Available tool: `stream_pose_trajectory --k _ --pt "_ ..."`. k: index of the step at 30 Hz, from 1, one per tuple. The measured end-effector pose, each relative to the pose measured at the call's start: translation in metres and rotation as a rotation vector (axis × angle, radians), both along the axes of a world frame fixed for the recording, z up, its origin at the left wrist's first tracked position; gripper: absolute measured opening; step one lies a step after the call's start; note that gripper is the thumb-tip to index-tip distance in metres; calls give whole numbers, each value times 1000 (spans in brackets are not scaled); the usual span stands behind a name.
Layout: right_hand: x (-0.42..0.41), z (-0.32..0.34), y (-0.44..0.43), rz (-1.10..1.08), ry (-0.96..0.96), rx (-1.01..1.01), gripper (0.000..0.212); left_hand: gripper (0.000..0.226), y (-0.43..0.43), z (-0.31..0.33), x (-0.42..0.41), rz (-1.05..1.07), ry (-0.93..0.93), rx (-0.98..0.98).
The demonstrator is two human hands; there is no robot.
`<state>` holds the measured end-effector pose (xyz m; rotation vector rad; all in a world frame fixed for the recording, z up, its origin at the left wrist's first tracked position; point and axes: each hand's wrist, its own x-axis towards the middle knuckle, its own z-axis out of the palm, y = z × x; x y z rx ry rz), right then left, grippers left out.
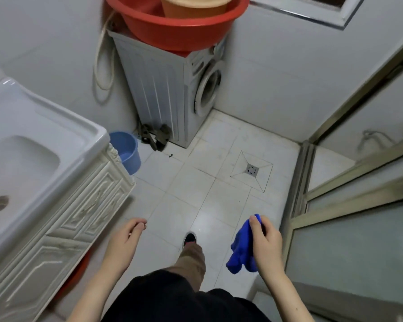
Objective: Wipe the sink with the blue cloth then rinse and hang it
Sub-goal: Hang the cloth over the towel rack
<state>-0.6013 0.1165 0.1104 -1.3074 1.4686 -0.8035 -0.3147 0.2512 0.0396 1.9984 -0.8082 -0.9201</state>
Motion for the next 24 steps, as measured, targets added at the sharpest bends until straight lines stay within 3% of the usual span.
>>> stream_pose_trajectory --k 2,6,14,21,24 --pt "21 -4 -36 16 -15 31 33 16 -34 -4 11 -13 18 17" --pt "61 4 -108 113 9 37 27 21 -112 13 41 9 48 -17" --pt "148 41 -264 332 5 -51 29 18 -231 50 98 136 -40 -113" --pt "241 23 -400 629 -12 22 32 18 -281 7 111 523 25 -32" --pt "278 13 -435 827 43 29 38 35 -293 9 105 821 86 -8"
